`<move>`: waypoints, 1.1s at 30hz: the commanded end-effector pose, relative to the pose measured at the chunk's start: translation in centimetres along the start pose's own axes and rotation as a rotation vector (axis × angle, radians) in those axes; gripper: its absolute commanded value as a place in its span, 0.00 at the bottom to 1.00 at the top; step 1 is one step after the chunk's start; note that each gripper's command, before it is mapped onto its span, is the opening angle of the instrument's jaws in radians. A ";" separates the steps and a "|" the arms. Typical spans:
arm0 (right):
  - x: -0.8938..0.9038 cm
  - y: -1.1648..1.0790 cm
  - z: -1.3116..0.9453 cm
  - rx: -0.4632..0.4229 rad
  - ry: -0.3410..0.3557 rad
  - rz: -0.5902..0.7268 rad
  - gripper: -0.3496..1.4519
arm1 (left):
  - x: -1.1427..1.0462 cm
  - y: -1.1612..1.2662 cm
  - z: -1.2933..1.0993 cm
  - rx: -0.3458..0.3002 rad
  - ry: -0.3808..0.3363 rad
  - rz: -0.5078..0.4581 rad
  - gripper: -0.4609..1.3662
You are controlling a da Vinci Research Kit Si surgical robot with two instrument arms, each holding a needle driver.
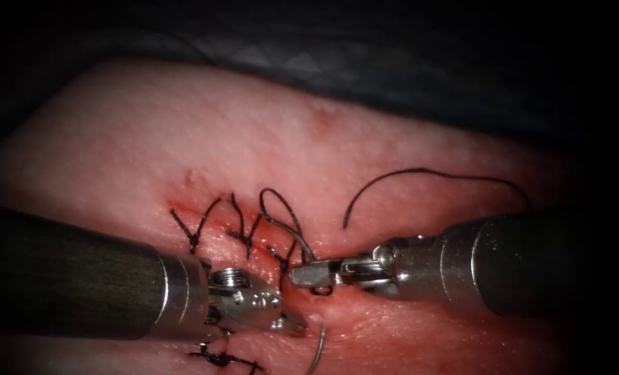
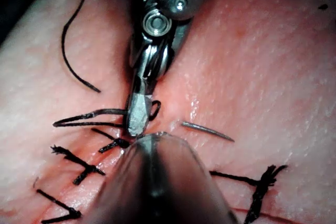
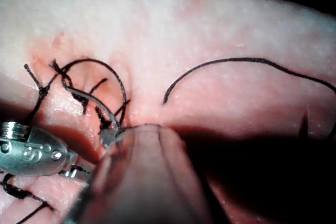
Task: Wound Closure
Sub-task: Insert needle into flesh beneath wound
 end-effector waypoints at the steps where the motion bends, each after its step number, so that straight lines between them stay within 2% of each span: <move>1: 0.00 0.00 0.00 -0.004 0.009 0.000 0.00 | 0.00 0.00 0.00 -0.008 0.000 0.000 0.06; 18: 0.04 0.02 -0.02 -0.010 0.025 0.002 0.00 | 0.02 0.00 0.01 -0.007 0.000 -0.001 0.06; 22: 0.10 0.04 -0.03 -0.005 0.066 -0.118 0.00 | 0.02 0.00 0.01 -0.007 0.000 -0.001 0.06; 23: 0.13 0.05 -0.04 -0.005 0.084 -0.164 0.02 | 0.02 0.00 0.01 -0.007 0.000 -0.001 0.06; 25: 0.19 0.08 -0.08 -0.005 0.112 -0.201 0.26 | 0.02 0.00 0.01 -0.007 0.000 -0.001 0.06; 26: 0.22 0.10 -0.11 -0.005 0.119 -0.211 0.32 | 0.02 0.00 0.01 -0.007 0.000 -0.001 0.06; 28: 0.27 0.13 -0.16 -0.005 0.131 -0.225 0.35 | 0.02 0.00 0.01 -0.007 0.000 -0.001 0.06; 31: 0.37 0.18 -0.27 -0.013 0.176 -0.286 0.48 | 0.01 0.00 0.01 -0.007 0.000 -0.001 0.06; 33: 0.44 0.21 -0.33 -0.018 0.198 -0.334 0.53 | 0.01 0.00 0.01 -0.007 0.000 -0.001 0.06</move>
